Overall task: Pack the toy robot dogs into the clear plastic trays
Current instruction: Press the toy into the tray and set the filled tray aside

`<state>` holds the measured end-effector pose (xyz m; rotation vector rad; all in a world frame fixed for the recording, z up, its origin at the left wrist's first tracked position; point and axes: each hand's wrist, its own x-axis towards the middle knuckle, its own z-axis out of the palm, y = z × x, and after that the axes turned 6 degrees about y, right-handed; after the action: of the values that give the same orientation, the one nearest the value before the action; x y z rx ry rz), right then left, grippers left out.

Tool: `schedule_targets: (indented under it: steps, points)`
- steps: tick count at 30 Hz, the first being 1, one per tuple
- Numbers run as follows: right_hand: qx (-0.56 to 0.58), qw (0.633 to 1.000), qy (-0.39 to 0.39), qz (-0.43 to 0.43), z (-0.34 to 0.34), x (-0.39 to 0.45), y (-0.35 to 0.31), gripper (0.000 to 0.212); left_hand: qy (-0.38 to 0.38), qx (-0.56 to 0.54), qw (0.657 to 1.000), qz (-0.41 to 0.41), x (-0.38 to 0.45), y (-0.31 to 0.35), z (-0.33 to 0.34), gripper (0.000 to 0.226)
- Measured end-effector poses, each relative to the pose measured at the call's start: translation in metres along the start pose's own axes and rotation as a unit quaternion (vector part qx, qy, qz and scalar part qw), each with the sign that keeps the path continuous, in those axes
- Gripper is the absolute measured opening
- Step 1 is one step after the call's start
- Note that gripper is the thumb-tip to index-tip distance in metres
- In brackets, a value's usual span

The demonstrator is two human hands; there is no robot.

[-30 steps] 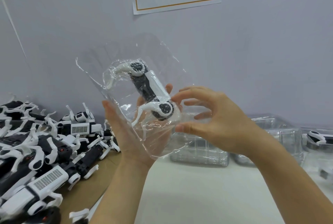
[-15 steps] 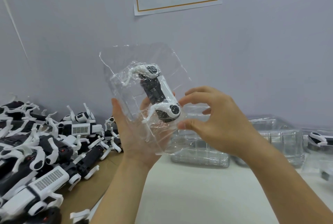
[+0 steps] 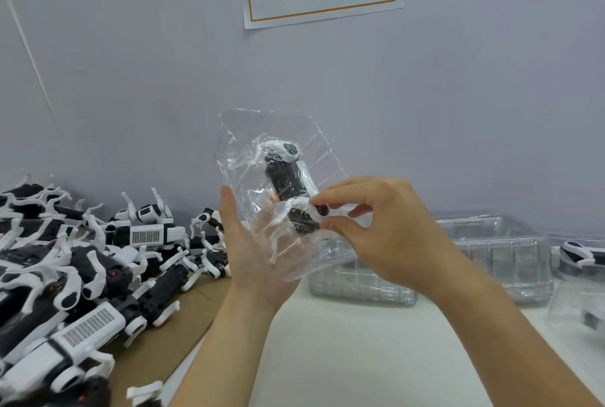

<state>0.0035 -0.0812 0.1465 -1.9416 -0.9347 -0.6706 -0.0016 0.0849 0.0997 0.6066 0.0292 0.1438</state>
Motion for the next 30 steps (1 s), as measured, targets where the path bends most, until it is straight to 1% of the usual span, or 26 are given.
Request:
schedule_targets:
  steps: [5, 8, 11, 15, 19, 22, 24, 26, 28, 30]
  points:
    - [0.018, 1.000, 0.019, 0.001, 0.000, 0.000, 0.004, 0.014, -0.006, 0.013, 1.000, 0.002, 0.003, 0.000, -0.004, 0.099]
    - [0.014, 0.999, 0.032, -0.008, -0.001, 0.000, 0.005, 0.008, -0.021, 0.047, 0.999, 0.013, 0.003, -0.001, -0.004, 0.092]
    - [0.000, 0.999, 0.029, -0.020, -0.004, -0.001, 0.007, 0.010, -0.027, 0.070, 0.997, 0.018, 0.001, -0.002, -0.003, 0.087]
    - [0.006, 0.999, 0.029, -0.022, -0.006, 0.000, 0.009, 0.013, -0.028, 0.069, 0.997, 0.027, 0.001, -0.006, -0.001, 0.080]
    - [0.012, 1.000, 0.021, -0.016, -0.006, 0.000, 0.008, 0.012, -0.042, 0.059, 0.997, 0.035, 0.000, -0.005, -0.001, 0.083]
    - [0.028, 0.999, 0.025, -0.006, -0.008, 0.000, 0.009, 0.014, -0.046, 0.086, 0.994, 0.045, 0.002, -0.005, -0.004, 0.080]
    - [0.039, 0.998, 0.048, 0.001, -0.009, 0.000, 0.009, 0.012, -0.054, 0.109, 0.992, 0.043, 0.003, -0.006, -0.005, 0.077]
    - [0.051, 0.995, 0.091, 0.011, -0.010, 0.002, 0.009, 0.005, -0.058, 0.128, 0.989, 0.038, 0.003, -0.008, -0.006, 0.075]
    - [0.047, 0.990, 0.132, 0.015, -0.010, 0.003, 0.011, 0.013, -0.084, 0.144, 0.986, 0.031, 0.003, -0.011, -0.007, 0.075]
    - [0.034, 0.987, 0.156, 0.010, -0.009, 0.004, 0.012, 0.019, -0.102, 0.154, 0.982, 0.027, 0.002, -0.015, -0.007, 0.072]
